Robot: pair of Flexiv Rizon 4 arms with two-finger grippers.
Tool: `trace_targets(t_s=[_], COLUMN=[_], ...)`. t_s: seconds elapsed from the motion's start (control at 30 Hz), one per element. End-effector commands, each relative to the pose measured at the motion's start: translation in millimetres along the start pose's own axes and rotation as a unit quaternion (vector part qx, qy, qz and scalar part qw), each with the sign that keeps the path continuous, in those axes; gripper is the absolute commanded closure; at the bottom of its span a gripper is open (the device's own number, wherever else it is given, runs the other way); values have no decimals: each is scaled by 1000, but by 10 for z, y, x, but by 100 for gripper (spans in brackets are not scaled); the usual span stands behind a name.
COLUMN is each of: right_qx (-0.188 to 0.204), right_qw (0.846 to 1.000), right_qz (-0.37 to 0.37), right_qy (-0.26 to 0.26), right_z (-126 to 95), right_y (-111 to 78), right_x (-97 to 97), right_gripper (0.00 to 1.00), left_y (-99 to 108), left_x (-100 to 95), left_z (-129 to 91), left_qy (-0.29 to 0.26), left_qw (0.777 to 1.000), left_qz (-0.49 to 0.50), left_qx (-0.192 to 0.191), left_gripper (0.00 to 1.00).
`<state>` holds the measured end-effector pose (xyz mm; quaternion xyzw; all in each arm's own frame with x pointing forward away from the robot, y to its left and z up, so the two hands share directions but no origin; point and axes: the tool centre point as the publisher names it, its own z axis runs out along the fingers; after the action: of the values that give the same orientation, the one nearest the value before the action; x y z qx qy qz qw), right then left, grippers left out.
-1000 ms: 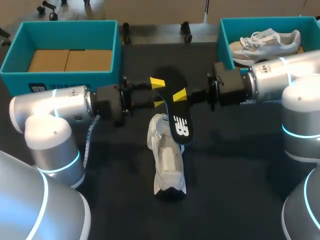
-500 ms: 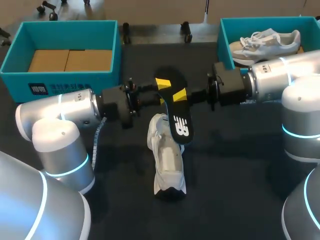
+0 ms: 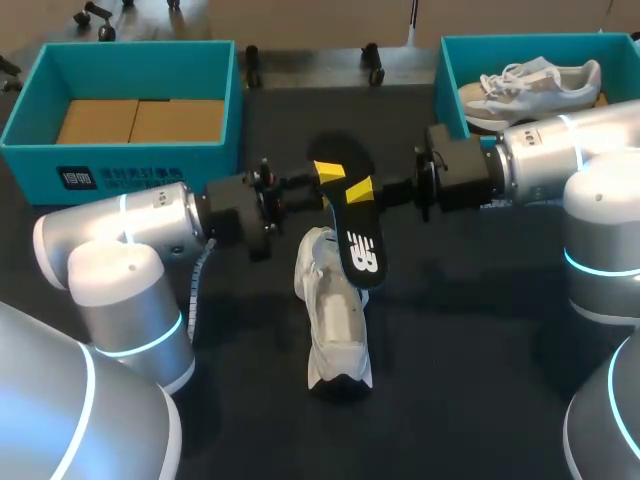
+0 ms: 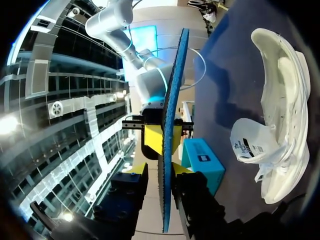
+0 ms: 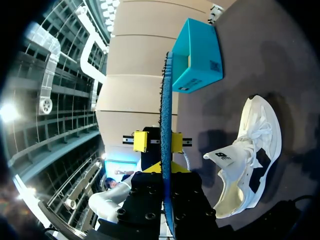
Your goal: Take the shoe out of the shoebox, open the shoe tongue, remove and reinsert the insole, then place the shoe into the shoebox
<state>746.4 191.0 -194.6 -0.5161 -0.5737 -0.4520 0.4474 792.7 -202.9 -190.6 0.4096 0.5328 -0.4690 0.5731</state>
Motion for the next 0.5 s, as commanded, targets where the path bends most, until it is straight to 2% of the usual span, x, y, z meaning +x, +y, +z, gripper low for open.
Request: trace_targets(t_s=[0.03,0.33,0.37,0.43,0.5], right_qx=[-1,-1,-1,-1,-1], right_qw=[1000,1000,1000,1000,1000], right_qz=[0,0,0,0,0], right_qy=[-1,-1,-1,-1,-1], right_z=[11,11,11,11,11], right_y=[-6,-6,-6,-6,-6], right_x=[2,2,2,2,2], right_gripper=[100,100,100,100,100], left_y=[8,39,42,49,57], left_x=[7,37,42,50,59], left_z=[35,78,80,84,89], left_qy=[2,10,10,12,14], left_qw=[1000,1000,1000,1000,1000], left_qz=[0,-1,-1,-2,-4], left_qx=[-2,-4,-5,-4,-1], left_gripper=[73,82,85,100,100])
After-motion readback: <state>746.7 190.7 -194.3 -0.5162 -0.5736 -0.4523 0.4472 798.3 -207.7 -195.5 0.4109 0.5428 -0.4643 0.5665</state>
